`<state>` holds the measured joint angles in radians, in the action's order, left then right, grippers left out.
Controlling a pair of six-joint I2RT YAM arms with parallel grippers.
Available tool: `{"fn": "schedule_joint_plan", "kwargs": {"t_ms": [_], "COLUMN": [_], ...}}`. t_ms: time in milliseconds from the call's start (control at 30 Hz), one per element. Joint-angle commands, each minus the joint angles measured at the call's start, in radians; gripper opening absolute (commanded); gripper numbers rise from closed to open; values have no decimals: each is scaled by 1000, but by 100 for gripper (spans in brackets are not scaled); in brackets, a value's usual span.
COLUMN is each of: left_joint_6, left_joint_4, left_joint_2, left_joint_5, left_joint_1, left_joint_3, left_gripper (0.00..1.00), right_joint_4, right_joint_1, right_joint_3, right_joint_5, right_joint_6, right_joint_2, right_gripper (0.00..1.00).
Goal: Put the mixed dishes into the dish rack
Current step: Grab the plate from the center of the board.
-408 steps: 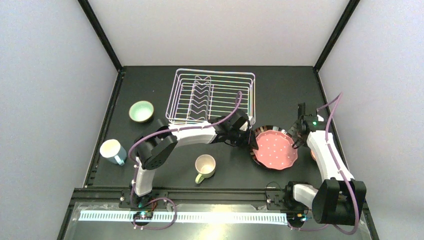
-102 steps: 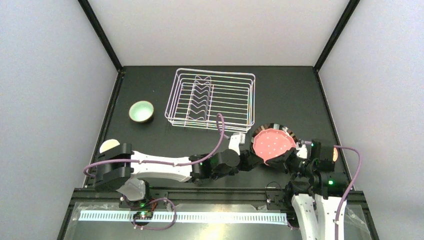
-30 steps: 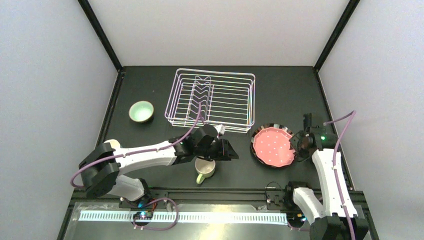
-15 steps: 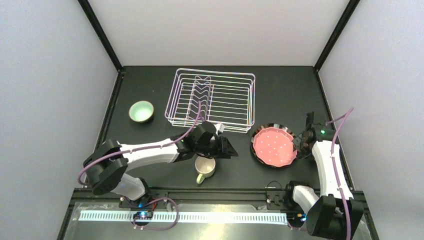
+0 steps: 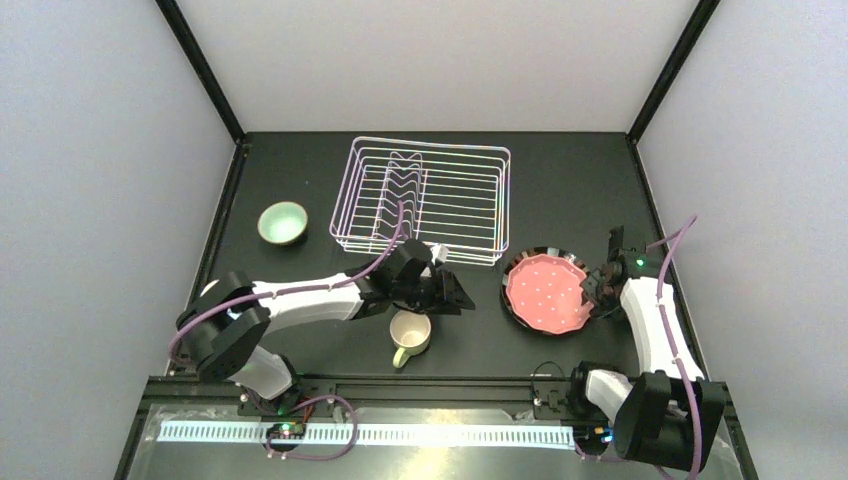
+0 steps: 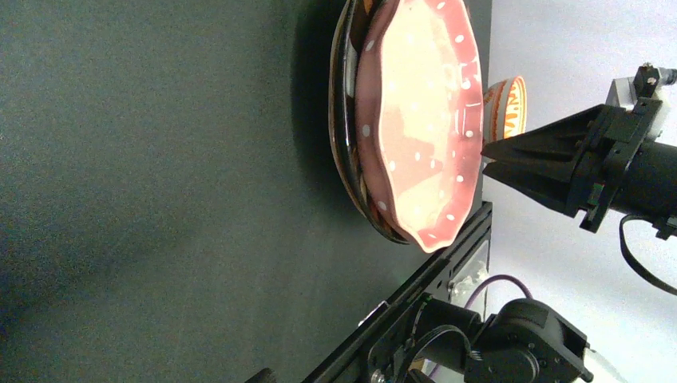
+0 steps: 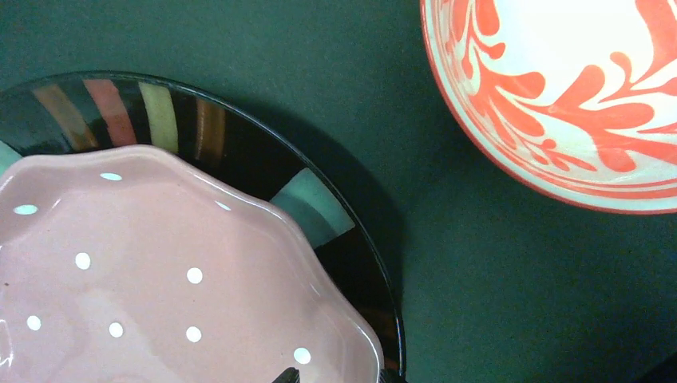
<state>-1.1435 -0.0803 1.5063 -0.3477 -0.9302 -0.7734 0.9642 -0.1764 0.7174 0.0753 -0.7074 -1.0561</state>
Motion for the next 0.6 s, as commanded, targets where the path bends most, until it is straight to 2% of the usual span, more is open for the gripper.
{"fn": "schedule_joint_plan", "kwargs": {"t_ms": [0, 567], "left_joint_6": [13, 20], "left_joint_4": [-28, -47], "left_joint_2": [26, 68], "left_joint_5": [-27, -63], "left_joint_1": [9, 33], "left_joint_3": [6, 3], "left_gripper": [94, 94], "right_joint_4": [-37, -71], "right_joint_1": [-6, -6], "right_joint_3": [-27, -77], "right_joint_5": [-8, -48], "right_joint_6": [11, -10], "right_joint_2": [-9, -13], "right_gripper": [58, 58]}}
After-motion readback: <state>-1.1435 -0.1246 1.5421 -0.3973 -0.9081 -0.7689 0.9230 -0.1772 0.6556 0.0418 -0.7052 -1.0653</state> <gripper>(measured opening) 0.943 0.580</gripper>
